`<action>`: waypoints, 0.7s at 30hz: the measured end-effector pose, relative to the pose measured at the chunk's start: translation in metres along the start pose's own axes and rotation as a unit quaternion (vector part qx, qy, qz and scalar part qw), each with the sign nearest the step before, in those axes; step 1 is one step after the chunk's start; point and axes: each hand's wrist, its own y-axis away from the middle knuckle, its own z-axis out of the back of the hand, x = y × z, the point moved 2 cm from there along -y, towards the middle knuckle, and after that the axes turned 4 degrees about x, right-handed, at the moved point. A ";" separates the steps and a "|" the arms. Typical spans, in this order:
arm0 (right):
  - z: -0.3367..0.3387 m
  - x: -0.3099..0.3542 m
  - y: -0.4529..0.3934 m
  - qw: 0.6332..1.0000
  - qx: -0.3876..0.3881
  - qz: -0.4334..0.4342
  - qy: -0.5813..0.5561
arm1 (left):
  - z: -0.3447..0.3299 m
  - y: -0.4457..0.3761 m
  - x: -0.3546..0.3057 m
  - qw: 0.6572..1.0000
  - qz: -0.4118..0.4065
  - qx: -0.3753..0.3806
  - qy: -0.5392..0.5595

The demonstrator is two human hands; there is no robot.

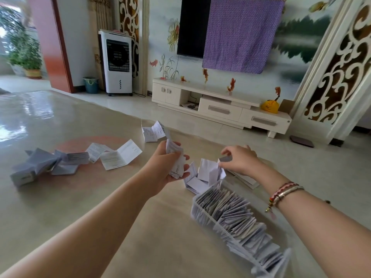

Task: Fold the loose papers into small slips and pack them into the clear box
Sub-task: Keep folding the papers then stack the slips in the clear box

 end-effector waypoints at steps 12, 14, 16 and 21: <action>0.040 0.005 0.022 0.936 -0.217 -0.003 -0.275 | -0.002 -0.004 -0.005 0.998 -0.023 -0.054 -0.008; 0.053 0.024 0.036 0.889 -0.117 0.023 -0.443 | -0.004 -0.002 -0.008 0.998 -0.039 -0.049 0.008; 0.050 0.045 0.046 0.870 0.007 0.038 -0.492 | -0.007 0.001 -0.010 0.999 -0.046 -0.010 0.023; 0.027 0.076 0.046 0.881 0.022 0.080 -0.465 | -0.011 0.010 -0.011 0.998 -0.057 0.030 0.001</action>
